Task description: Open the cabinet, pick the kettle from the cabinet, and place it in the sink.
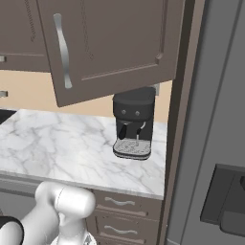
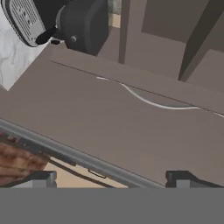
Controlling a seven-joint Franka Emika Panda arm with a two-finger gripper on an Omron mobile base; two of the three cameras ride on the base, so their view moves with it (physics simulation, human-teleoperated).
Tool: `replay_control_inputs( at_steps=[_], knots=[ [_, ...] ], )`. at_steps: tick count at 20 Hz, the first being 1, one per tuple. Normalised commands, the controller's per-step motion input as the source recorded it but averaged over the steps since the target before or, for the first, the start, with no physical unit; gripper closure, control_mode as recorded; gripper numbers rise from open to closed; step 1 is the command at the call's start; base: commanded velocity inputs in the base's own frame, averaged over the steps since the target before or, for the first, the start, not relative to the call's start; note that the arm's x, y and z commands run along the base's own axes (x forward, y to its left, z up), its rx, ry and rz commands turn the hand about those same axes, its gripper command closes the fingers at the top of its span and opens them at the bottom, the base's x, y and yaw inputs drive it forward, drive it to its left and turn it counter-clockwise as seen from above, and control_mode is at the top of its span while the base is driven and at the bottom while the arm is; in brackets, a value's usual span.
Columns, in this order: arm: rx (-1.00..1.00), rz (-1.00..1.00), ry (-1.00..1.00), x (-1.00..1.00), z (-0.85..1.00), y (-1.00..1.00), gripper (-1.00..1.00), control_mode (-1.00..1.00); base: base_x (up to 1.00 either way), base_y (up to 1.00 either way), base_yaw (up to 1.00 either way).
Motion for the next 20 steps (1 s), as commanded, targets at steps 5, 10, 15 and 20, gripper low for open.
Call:
replay_control_inputs(
  at_steps=[5, 10, 15, 20],
  knots=[
    [0.0, 0.0, 0.0, 0.22, -0.1, 0.0, -1.0, -1.0, 0.0, 0.0, 0.0],
    [-0.03, 0.0, 0.0, 0.25, -0.15, -0.03, -1.0, -1.0, 0.0, 0.0, 0.0],
    [-0.03, 0.0, 0.0, 0.25, -0.06, -0.1, -1.0, -1.0, 0.0, 0.0, 0.0],
    [-0.01, 0.0, 0.0, 0.3, -0.01, -0.01, -1.0, -1.0, 0.0, 0.0, 0.0]
  ],
)
